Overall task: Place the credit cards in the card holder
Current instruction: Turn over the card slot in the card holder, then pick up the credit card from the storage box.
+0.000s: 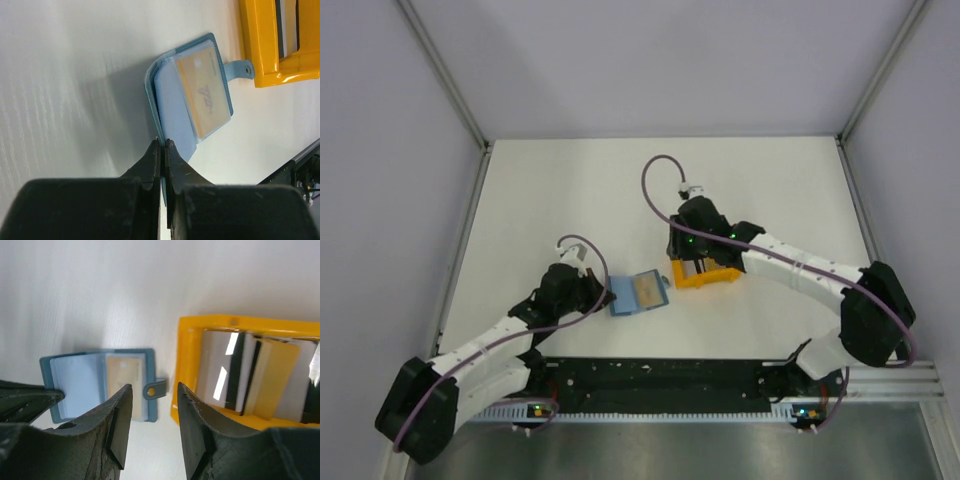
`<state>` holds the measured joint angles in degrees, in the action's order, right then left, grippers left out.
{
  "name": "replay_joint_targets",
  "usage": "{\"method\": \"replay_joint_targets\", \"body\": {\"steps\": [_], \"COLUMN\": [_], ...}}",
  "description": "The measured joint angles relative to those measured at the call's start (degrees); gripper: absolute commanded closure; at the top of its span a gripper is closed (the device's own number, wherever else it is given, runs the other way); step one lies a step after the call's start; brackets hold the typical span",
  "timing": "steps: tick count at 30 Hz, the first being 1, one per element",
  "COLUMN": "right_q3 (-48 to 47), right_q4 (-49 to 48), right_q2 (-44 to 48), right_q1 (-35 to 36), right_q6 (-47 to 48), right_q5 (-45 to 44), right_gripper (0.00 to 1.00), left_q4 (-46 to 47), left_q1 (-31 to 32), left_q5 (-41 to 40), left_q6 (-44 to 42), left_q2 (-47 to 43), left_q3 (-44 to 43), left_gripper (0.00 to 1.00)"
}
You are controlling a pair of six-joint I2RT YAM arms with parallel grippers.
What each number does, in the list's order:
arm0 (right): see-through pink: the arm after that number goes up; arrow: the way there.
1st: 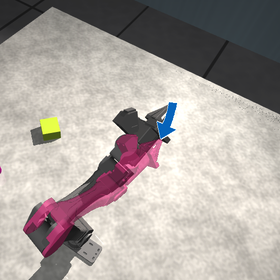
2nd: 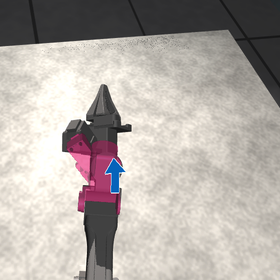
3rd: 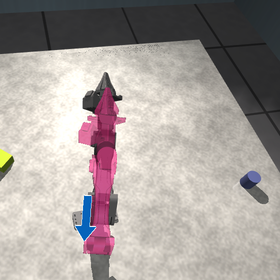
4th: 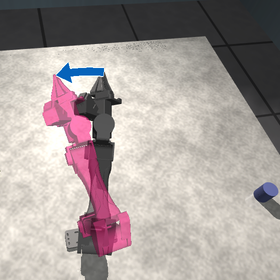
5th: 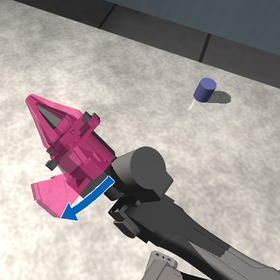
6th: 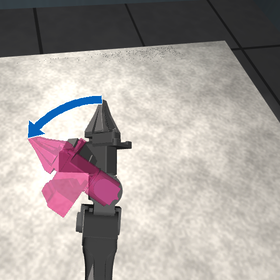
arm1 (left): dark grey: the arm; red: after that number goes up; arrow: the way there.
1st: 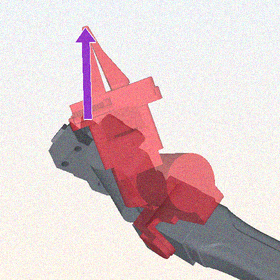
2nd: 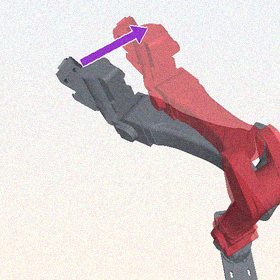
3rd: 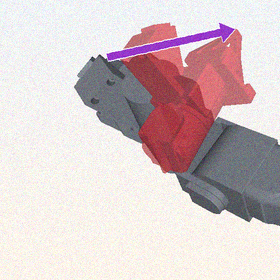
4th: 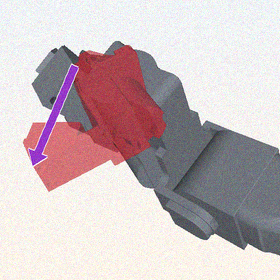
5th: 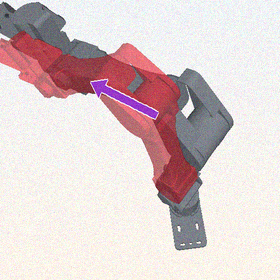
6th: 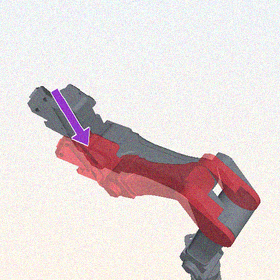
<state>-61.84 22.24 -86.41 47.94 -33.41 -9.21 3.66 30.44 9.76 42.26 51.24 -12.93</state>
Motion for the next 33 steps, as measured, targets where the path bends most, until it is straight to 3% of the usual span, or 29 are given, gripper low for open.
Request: {"method": "replay_joint_targets", "body": {"steps": [5, 11, 21, 33], "right_q3": [2.2, 4.6, 5.2, 5.2], "right_q4": [-0.4, -0.9, -3.0, -4.1], "right_q2": [2.9, -0.4, -6.5, -7.0], "right_q1": [-8.6, -14.8, -16.3, -16.5], "right_q6": [1.2, 1.5, 1.9, 2.4], "right_q5": [2.4, 9.0, 13.6, 13.3], "right_gripper": [0.58, 0.58, 0.57, 0.56], "left_q4": [-0.9, -1.2, -1.1, -0.7], "left_q1": [0.0, 0.0, 0.0, 0.0], "left_q5": [-1.7, -2.7, -3.0, -2.8], "left_q6": [-0.7, -1.8, -2.0, -2.0], "left_q2": [1.8, 4.7, 6.4, 7.7], "left_q3": [-2.2, -4.3, -5.1, -5.4], "left_gripper": [1.00, 1.00, 1.00, 1.00]}}
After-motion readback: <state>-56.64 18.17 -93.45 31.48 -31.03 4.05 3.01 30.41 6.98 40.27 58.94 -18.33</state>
